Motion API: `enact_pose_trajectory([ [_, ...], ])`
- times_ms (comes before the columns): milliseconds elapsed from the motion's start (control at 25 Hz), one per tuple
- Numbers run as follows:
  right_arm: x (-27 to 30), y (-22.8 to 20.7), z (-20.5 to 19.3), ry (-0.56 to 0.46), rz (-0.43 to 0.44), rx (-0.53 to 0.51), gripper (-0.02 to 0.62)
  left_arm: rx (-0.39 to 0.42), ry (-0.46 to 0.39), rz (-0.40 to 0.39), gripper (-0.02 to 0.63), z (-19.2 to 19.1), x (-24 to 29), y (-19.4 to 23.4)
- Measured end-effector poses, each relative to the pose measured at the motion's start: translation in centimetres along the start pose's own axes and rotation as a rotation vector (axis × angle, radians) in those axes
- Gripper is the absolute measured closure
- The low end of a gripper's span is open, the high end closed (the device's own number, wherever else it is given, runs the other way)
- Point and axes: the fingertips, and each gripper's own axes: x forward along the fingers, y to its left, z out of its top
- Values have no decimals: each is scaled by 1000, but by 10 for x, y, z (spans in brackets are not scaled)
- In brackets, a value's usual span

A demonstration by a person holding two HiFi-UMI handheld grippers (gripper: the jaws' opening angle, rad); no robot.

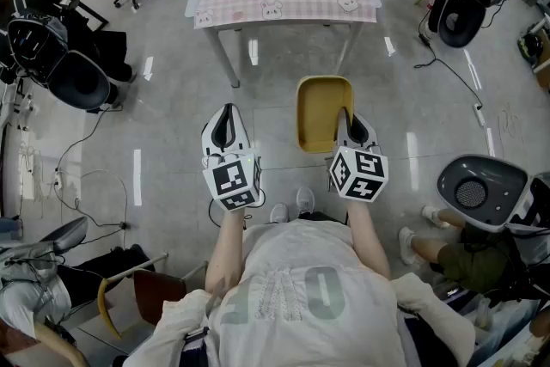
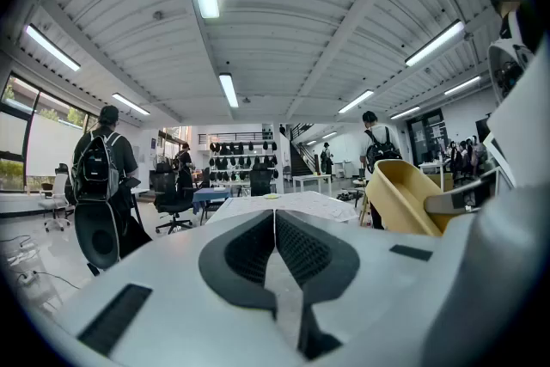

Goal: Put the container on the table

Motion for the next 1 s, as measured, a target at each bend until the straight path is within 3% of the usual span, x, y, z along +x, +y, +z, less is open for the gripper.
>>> enact_pose_trajectory([
  [640, 34, -22, 2, -21, 69, 6, 565, -30, 18, 40, 575, -19, 43, -13],
  [840, 71, -28, -8, 18, 75, 30, 565, -38, 15, 43, 575, -28, 68, -10],
  [1000, 97, -26, 8, 11, 84, 31, 565, -41, 0, 48, 577, -19, 100, -3],
])
